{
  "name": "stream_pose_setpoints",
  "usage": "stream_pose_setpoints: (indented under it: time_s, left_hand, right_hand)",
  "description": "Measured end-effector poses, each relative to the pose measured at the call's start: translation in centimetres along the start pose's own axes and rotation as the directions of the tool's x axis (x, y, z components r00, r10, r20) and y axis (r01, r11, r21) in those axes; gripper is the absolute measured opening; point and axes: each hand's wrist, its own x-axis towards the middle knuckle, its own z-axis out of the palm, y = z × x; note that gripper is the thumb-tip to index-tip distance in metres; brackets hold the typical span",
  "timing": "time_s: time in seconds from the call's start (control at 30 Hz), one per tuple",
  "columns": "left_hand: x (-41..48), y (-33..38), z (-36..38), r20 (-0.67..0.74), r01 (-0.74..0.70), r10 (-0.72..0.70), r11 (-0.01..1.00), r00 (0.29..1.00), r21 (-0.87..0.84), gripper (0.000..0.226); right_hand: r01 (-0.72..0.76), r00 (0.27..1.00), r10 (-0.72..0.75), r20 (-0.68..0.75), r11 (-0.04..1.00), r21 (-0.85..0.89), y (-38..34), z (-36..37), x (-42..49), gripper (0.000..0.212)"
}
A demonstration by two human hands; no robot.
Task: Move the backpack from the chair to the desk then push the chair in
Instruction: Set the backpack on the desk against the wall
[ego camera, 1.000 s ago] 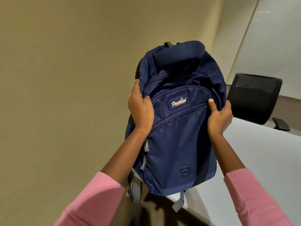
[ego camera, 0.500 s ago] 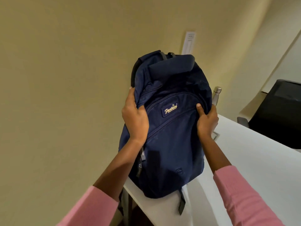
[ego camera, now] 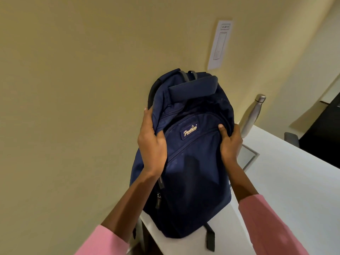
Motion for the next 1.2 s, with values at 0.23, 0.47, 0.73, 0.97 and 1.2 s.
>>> stream_pose_setpoints:
  time_s: [0.23, 0.47, 0.73, 0.97, 1.2]
  left_hand:
    - [-2.3, -1.4, 1.4, 0.109, -0.307, 0.288, 0.867, 0.952, 0.393, 0.07]
    - [-8.1, -5.8, 2.9, 0.547, -0.58, 0.213, 0.438, 0.81, 0.687, 0.073]
    - [-14.3, -9.6, 2.0, 0.764, -0.691, -0.046, 0.393, 0.644, 0.607, 0.083]
    - [-15.3, -10.6, 1.3, 0.819, -0.693, -0.174, 0.456, 0.547, 0.559, 0.1]
    - [-13.0, -11.4, 1.4, 0.836, -0.679, -0.227, 0.496, 0.5, 0.541, 0.097]
  right_hand:
    - [0.053, 0.997, -0.048, 0.054, 0.994, -0.095, 1.8, -1.0, -1.2, 0.038]
    - [0.162, 0.971, -0.105, 0.215, 0.95, -0.265, 4.7, -1.1, -6.1, 0.056]
    - [0.163, 0.945, 0.02, 0.327, 0.838, -0.522, 8.7, -2.4, -12.6, 0.061]
    - [0.066, 0.914, 0.16, 0.373, 0.848, -0.526, 12.3, -2.9, -17.9, 0.082]
    - [0.069, 0.888, 0.197, 0.416, 0.836, -0.544, 12.5, -1.2, -16.5, 0.086]
